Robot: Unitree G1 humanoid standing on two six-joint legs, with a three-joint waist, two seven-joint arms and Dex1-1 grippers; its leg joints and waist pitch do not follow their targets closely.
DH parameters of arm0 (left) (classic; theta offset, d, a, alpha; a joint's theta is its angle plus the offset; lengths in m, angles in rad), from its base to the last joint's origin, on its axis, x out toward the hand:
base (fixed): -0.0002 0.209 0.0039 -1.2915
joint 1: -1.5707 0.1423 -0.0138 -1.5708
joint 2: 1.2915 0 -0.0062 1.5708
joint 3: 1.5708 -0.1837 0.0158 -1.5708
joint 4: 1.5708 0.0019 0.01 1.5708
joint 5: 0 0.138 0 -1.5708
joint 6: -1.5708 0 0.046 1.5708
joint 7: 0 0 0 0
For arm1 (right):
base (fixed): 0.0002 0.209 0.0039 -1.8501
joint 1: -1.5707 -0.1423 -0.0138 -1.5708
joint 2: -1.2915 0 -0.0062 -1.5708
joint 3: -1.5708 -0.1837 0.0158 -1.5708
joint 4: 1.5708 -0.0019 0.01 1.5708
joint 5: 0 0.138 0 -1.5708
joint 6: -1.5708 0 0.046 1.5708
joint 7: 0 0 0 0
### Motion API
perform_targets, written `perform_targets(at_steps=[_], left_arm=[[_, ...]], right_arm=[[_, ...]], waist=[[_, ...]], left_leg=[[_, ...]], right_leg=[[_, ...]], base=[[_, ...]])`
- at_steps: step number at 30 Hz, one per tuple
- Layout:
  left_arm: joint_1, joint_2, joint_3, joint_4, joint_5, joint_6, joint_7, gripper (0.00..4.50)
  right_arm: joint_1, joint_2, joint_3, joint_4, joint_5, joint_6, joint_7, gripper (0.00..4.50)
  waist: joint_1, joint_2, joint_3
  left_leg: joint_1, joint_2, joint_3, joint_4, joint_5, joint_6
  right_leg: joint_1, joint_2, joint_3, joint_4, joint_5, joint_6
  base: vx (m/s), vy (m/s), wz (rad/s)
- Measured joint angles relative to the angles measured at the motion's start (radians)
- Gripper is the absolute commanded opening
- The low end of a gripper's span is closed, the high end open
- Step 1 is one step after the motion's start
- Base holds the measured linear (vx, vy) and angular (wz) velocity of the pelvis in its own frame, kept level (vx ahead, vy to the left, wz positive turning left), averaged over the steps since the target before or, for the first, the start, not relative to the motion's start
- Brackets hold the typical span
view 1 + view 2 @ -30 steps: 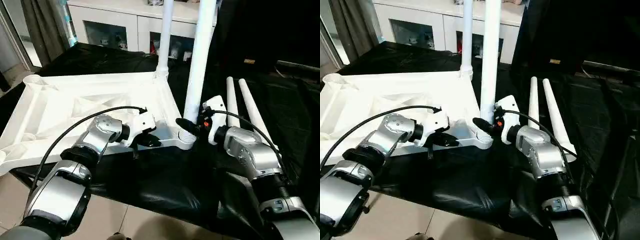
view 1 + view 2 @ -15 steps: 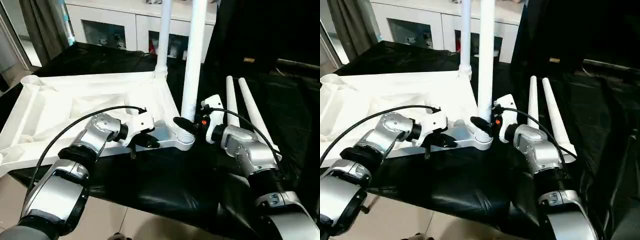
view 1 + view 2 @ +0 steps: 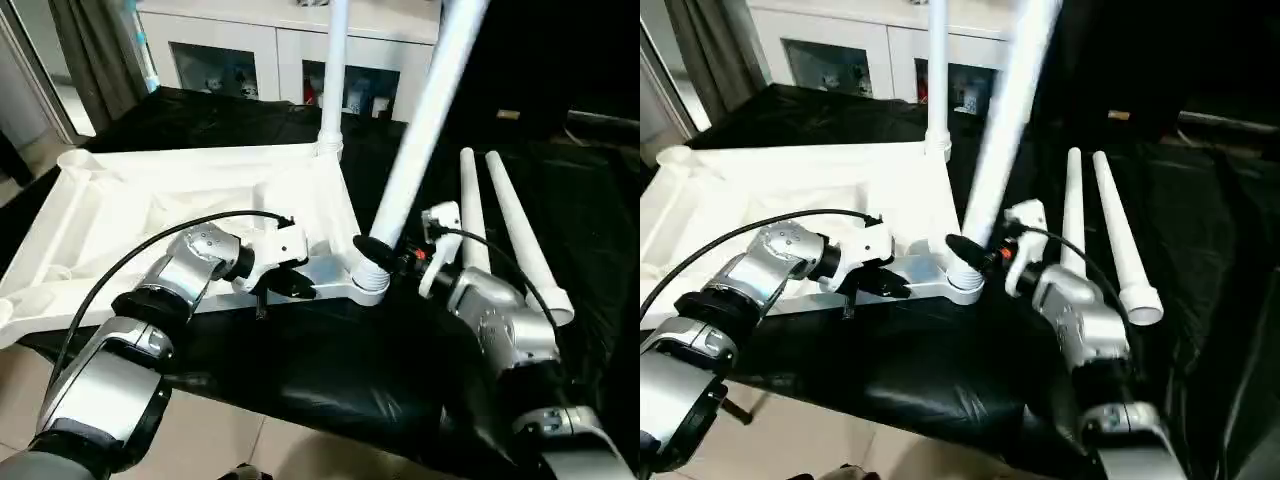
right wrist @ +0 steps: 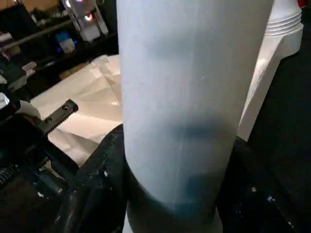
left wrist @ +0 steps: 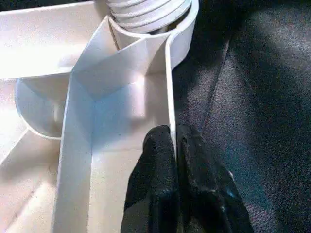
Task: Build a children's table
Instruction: Insert table leg to table base
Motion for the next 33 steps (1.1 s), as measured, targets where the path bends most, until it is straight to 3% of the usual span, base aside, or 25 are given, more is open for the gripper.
perform_targets(at_steps=[7, 15, 23, 26, 33], left_arm=[[0.002, -0.001, -0.001, -0.003, -0.001, 0.001, 0.008, 0.00], [0.002, -0.003, -0.007, -0.001, 0.000, -0.001, 0.027, 0.00], [0.002, 0.000, -0.008, -0.001, 0.000, -0.001, 0.021, 0.00], [0.002, 0.005, -0.010, -0.001, 0.002, -0.002, 0.021, 0.00], [0.002, 0.012, -0.016, -0.001, 0.012, -0.002, 0.022, 0.00]], right_arm=[[0.055, 0.019, -0.010, -0.004, 0.004, -0.111, 0.012, 1.91], [0.120, 0.026, 0.001, -0.016, -0.009, -0.225, 0.011, 1.91], [0.118, -0.023, 0.074, -0.065, -0.087, -0.236, 0.020, 1.91], [0.076, -0.055, 0.119, -0.059, -0.141, -0.231, 0.039, 1.91], [0.002, -0.086, 0.164, -0.012, -0.185, -0.210, 0.090, 1.91]], waist=[[0.001, 0.008, 0.000], [0.000, 0.009, 0.000], [-0.002, 0.008, 0.000], [-0.003, 0.005, -0.001], [-0.008, -0.011, -0.004]], left_leg=[[0.000, 0.000, 0.000, 0.000, 0.000, 0.000], [0.000, 0.000, 0.000, 0.000, 0.000, 0.000], [0.001, 0.000, 0.000, -0.002, 0.000, 0.000], [0.001, 0.000, 0.000, -0.002, 0.000, 0.000], [0.003, 0.000, 0.000, -0.002, 0.000, 0.000]], right_leg=[[0.001, 0.000, 0.000, -0.001, 0.000, 0.000], [0.002, 0.000, 0.000, -0.001, -0.001, 0.001], [0.002, 0.000, 0.000, -0.002, -0.002, 0.002], [0.002, 0.000, 0.000, -0.002, -0.003, 0.005], [0.002, 0.000, 0.000, -0.002, -0.004, 0.006]], base=[[0.000, 0.000, 0.00], [0.000, 0.000, 0.00], [0.000, 0.000, 0.00], [0.000, 0.000, 0.00], [0.000, 0.000, 0.00]])
